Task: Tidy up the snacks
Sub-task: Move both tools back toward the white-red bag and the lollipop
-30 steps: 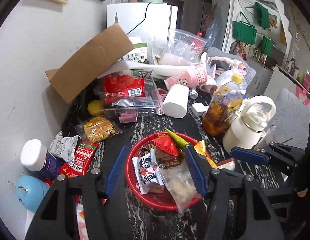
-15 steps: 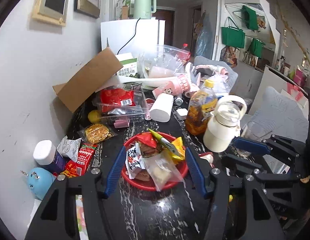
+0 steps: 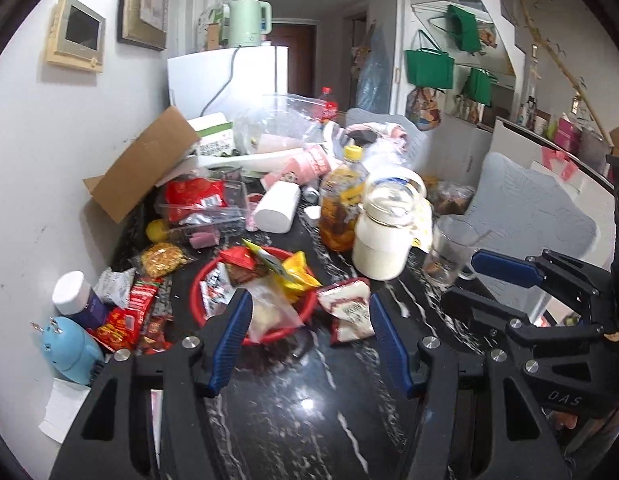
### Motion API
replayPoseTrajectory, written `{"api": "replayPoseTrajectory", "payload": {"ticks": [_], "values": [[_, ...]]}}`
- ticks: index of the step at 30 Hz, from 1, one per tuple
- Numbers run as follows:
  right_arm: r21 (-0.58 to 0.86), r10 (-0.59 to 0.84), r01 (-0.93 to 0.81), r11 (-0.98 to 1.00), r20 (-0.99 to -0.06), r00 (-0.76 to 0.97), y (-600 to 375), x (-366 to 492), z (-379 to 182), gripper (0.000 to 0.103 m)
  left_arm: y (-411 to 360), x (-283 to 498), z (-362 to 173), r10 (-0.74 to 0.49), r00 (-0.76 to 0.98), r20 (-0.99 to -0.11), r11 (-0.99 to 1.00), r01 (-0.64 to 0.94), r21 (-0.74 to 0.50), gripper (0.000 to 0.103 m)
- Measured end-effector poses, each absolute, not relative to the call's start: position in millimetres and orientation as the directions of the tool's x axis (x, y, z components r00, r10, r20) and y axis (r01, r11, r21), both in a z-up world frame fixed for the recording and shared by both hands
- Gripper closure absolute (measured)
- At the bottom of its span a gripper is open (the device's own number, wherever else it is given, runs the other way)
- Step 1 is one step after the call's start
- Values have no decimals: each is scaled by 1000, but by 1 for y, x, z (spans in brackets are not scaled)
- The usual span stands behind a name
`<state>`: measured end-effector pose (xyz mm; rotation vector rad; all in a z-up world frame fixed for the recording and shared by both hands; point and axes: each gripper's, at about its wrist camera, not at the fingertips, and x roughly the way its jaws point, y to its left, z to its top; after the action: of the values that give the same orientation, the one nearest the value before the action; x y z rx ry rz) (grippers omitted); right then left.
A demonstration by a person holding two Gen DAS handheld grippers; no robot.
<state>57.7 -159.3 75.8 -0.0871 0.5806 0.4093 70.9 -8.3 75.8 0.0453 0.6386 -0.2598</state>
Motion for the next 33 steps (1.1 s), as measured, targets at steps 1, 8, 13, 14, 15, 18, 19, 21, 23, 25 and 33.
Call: {"api": "replayPoseTrajectory", "payload": {"ticks": [1,8,13,14,15,18,19,21,23,25,33], "values": [[34,342,-389,921,-551,761,-163,55,75,51,-12,69,74,-232,767,-598,965,260,-41,43],[32,285,-326,945,-568,772,-186,36,65,46,-32,60,57,-262,736,-624,955,291,-58,43],[30,253,-292,956,-587,769,-197,26,55,46,-41,59,46,-271,717,-642,952,298,-68,43],[33,251,-288,957,-591,767,-199,25,52,46,-42,59,44,-271,714,-646,952,299,-70,43],[37,249,-284,958,-596,763,-200,24,49,46,-43,59,41,-274,708,-651,951,300,-75,43],[51,246,-273,961,-610,753,-204,23,41,46,-46,59,32,-284,691,-665,948,305,-89,43],[56,246,-270,961,-615,749,-205,23,38,46,-46,60,29,-286,686,-669,948,305,-92,43],[68,247,-264,962,-628,738,-207,25,30,46,-47,60,23,-287,678,-677,948,304,-97,43],[74,245,-259,963,-642,726,-208,25,22,46,-47,62,16,-288,667,-687,947,302,-104,43],[83,246,-256,963,-657,713,-208,27,14,46,-47,65,8,-295,654,-697,946,304,-116,43],[98,244,-251,963,-710,660,-204,41,-19,46,-45,75,-20,-290,615,-734,948,289,-133,43]]}}
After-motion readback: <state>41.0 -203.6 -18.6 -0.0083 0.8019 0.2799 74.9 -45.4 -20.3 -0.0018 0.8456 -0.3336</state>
